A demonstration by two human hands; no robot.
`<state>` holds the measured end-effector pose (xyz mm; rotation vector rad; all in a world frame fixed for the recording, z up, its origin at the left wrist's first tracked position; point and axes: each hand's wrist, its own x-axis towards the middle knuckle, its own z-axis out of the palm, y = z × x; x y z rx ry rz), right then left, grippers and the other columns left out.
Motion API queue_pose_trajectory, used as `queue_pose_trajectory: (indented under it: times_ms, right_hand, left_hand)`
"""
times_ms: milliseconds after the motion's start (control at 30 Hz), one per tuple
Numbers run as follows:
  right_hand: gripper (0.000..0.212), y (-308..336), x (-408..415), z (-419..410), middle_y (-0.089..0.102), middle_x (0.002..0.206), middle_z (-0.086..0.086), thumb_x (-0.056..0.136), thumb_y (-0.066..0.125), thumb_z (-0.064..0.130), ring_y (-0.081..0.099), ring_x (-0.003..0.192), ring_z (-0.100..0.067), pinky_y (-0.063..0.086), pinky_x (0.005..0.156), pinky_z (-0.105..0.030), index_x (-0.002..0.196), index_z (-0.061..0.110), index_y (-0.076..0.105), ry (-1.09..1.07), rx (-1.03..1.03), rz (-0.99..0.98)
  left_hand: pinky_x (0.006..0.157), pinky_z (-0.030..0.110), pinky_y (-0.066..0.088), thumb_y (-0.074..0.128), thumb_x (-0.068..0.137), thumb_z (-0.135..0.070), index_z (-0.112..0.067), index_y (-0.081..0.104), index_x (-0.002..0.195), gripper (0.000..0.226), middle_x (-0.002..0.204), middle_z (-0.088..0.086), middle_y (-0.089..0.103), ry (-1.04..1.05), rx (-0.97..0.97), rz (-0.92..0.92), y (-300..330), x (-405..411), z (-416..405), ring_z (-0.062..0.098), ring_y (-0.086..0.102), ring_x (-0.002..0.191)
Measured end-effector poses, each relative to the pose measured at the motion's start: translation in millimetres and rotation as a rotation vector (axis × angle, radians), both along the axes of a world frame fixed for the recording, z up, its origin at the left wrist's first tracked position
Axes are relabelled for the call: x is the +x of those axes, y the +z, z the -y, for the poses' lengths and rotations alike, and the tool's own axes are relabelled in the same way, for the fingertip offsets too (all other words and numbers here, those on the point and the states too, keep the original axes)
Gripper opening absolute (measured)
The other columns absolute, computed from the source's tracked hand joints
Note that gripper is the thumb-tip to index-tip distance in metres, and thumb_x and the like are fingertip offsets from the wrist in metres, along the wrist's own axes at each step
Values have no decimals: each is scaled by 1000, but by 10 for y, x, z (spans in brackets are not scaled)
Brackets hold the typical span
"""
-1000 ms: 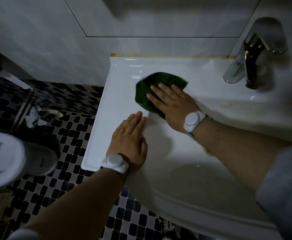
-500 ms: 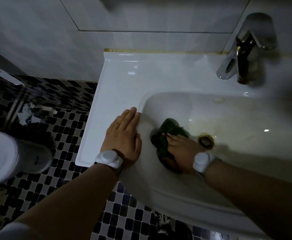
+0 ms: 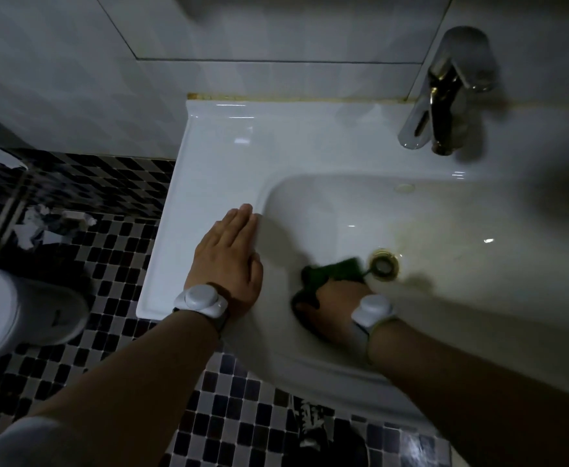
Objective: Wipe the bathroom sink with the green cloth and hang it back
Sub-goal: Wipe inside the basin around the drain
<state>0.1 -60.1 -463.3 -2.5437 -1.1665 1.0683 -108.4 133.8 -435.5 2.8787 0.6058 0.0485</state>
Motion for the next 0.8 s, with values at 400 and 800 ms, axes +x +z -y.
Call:
queue_pose_trajectory:
  times_ms: [400, 800]
  right_hand:
    - [73, -15, 353, 292, 27, 158, -7, 93, 30, 65, 28, 143, -28, 12, 119, -40, 151, 20, 28, 141, -399, -5]
    - [56, 298, -544, -368, 49, 133, -24, 98, 37, 50, 53, 116, -42, 44, 92, -45, 131, 6, 45, -20, -145, -99]
  left_hand:
    - [122, 40, 21, 40, 86, -34, -16, 32, 152, 69, 161, 3, 27, -13, 6, 13, -16, -7, -20, 21, 23, 149]
    - [123, 38, 18, 40, 86, -34, -13, 32, 152, 70, 161, 4, 26, -26, -11, 18, 23, -13, -2, 21, 20, 150]
